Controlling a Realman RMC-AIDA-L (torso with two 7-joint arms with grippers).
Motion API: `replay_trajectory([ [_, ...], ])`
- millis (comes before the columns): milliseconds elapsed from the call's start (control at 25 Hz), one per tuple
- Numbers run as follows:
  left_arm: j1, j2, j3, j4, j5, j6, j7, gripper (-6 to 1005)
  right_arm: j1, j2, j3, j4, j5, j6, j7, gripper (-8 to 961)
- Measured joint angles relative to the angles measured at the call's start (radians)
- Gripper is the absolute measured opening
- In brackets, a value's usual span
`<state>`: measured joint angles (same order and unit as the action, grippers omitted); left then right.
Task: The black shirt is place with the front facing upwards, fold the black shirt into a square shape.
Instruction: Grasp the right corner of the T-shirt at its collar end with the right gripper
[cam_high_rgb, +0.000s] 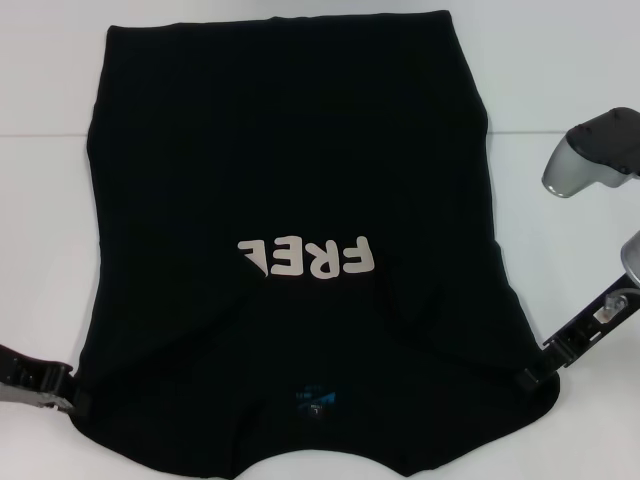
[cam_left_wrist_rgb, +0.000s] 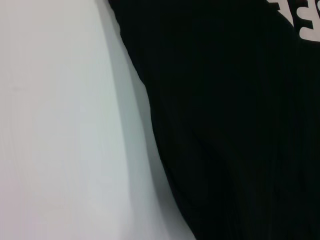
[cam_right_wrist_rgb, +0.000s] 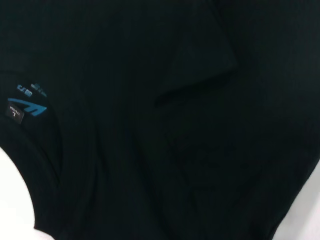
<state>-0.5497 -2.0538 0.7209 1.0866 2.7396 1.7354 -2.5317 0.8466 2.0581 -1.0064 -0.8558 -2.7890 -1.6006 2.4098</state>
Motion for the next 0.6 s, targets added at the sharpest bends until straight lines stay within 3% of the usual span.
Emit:
replay_trajectory([
  [120, -0.001, 0.0, -0.003, -0.003, 0.0, -0.001, 0.005, 34, 0.003, 0.004, -0.009, 0.009, -0.001, 0.01, 0.003, 780],
  [360, -0.001, 0.004, -0.011, -0.01, -0.009, -0.002, 0.008, 34, 0.008, 0.004, -0.014, 0.013, -0.006, 0.018, 0.008, 565],
  [600, -0.001, 0.008, -0.011, -0.025, -0.019, -0.007, 0.018, 32, 0.02, 0.007, -0.014, 0.024, -0.033, 0.017, 0.014, 262],
])
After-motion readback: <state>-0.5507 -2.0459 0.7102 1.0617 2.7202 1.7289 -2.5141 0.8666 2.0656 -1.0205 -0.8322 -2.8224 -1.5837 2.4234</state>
